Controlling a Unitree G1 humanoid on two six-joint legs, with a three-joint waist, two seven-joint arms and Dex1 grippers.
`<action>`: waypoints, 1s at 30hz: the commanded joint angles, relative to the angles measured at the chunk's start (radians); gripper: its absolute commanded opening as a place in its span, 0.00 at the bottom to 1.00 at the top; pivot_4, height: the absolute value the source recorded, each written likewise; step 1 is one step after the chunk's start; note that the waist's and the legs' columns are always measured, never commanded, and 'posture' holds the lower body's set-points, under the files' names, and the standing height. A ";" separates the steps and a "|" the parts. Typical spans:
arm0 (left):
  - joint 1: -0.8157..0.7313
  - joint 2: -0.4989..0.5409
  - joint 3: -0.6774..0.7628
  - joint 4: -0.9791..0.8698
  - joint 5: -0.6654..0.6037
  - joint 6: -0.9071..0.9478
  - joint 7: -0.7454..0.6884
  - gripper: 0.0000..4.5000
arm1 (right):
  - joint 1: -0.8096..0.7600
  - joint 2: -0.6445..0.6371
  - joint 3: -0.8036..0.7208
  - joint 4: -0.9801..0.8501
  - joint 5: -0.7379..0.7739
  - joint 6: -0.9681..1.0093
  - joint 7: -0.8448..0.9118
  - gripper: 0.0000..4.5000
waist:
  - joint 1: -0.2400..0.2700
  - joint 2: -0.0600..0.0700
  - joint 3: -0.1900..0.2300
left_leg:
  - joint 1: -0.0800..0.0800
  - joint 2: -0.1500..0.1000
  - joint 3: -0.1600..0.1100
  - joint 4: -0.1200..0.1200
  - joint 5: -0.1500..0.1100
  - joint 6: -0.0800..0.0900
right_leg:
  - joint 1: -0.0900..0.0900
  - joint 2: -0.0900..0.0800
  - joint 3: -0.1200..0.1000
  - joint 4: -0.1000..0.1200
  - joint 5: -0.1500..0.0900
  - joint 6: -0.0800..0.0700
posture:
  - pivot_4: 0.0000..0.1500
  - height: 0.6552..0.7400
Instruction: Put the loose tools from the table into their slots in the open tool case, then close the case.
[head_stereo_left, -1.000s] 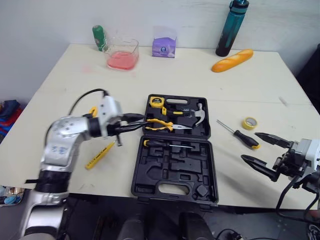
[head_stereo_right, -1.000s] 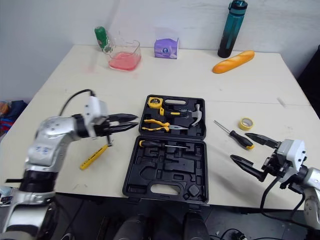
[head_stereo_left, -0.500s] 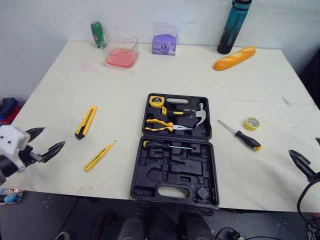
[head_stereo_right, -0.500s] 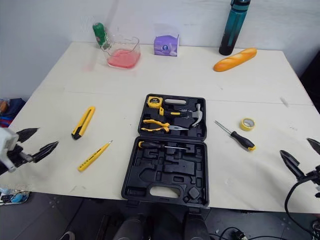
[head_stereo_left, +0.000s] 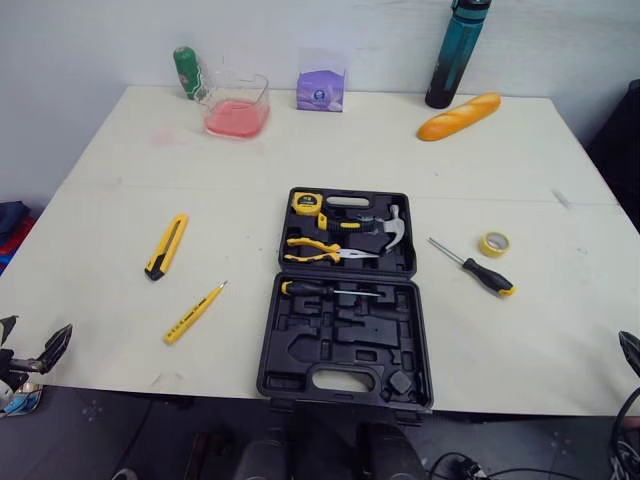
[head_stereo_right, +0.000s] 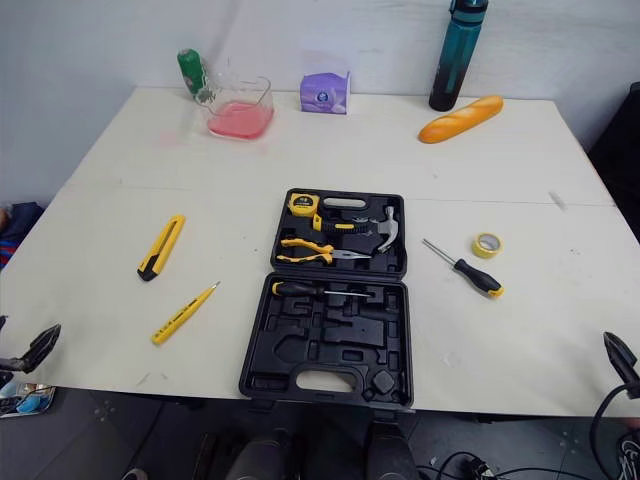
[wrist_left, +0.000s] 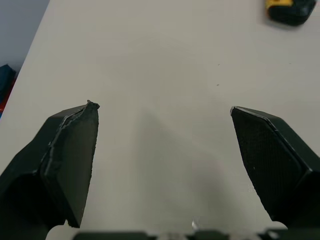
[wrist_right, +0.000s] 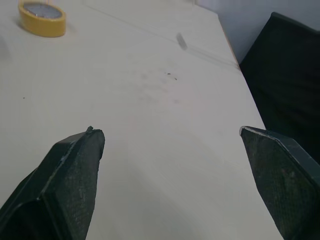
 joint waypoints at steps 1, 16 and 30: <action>-0.015 0.025 -0.007 -0.059 -0.030 0.013 -0.008 0.99 | -0.009 -0.014 0.008 -0.023 0.009 -0.008 -0.010 1.00 | -0.001 0.001 0.000 | 0.000 0.000 0.000 0.000 0.001 -0.001 | 0.000 0.000 0.000 0.000 0.000 0.000 | 1.00 1.00; -0.204 0.160 -0.271 -0.388 -0.257 0.254 -0.228 0.99 | 0.027 -0.039 0.162 -0.580 0.084 0.498 -0.050 1.00 | 0.000 0.002 0.000 | -0.003 0.000 0.000 0.000 0.004 0.002 | -0.005 0.001 0.000 0.003 -0.001 -0.001 | 1.00 1.00; -0.412 0.190 -0.524 -0.616 -0.541 0.504 -0.305 0.99 | -0.137 -0.276 0.383 -0.733 0.059 1.019 0.035 1.00 | 0.004 0.002 0.001 | -0.006 0.000 0.000 0.002 0.006 0.004 | -0.006 0.004 -0.002 0.004 -0.001 -0.001 | 1.00 1.00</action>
